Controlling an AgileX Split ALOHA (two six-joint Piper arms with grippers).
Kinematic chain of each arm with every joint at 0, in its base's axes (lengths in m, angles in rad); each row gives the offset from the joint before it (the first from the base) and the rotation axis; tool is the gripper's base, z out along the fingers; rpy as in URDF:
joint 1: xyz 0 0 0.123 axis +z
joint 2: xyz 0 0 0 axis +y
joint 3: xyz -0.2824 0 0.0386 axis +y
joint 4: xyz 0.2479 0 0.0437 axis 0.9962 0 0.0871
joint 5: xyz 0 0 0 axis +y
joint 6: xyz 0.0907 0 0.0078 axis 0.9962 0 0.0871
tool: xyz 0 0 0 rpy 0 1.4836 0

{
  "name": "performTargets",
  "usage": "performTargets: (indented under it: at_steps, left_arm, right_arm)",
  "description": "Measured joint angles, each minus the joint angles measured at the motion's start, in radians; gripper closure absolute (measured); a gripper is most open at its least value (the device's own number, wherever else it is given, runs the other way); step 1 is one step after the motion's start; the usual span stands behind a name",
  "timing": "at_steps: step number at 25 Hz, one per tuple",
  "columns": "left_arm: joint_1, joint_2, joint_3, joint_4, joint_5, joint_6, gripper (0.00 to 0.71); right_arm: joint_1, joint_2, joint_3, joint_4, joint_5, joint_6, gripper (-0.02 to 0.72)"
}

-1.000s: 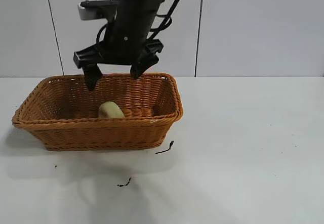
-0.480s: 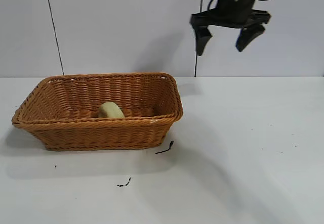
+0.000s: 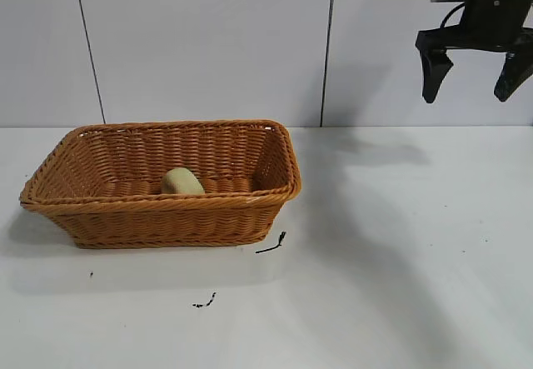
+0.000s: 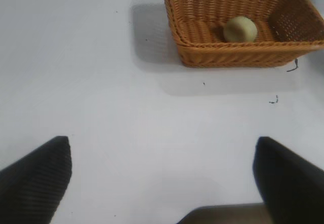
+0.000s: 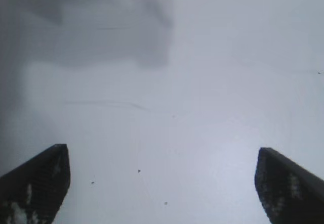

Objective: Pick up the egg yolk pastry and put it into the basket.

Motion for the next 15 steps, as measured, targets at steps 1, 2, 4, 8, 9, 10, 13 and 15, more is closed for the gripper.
performTargets:
  at_steps: [1,2,4,8,9,10,13,15]
  left_arm:
    - [0.000,0.000,0.000,0.000,0.000,0.000,0.015]
    - [0.000,0.000,0.000,0.000,0.000,0.000,0.015]
    - [0.000,0.000,0.000,0.000,0.000,0.000,0.015]
    - [0.000,0.000,0.000,0.000,0.000,0.000,0.015]
    - [0.000,0.000,0.000,0.000,0.000,0.000,0.015]
    - [0.000,0.000,0.000,0.000,0.000,0.000,0.015]
    - [0.000,0.000,0.000,0.000,0.000,0.000,0.015]
    - [0.000,0.000,0.000,0.000,0.000,0.000,0.015]
  right_arm:
    - [0.000,-0.041,0.042,0.000,0.000,-0.005,0.015]
    - [0.000,-0.084,0.095,0.000,0.000,-0.010,0.015]
    - [0.000,-0.174,0.202,0.000,0.000,-0.020,0.015]
    - [0.000,-0.396,0.401,0.000,0.001,-0.021,0.015]
    - [0.000,-0.458,0.453,0.000,0.001,-0.021,0.015]
    - [0.000,-0.510,0.503,0.000,0.001,-0.021,0.015]
    - [0.000,-0.683,0.635,0.000,0.002,-0.024,0.015]
    - [0.000,-0.799,0.713,0.000,0.003,-0.024,0.015]
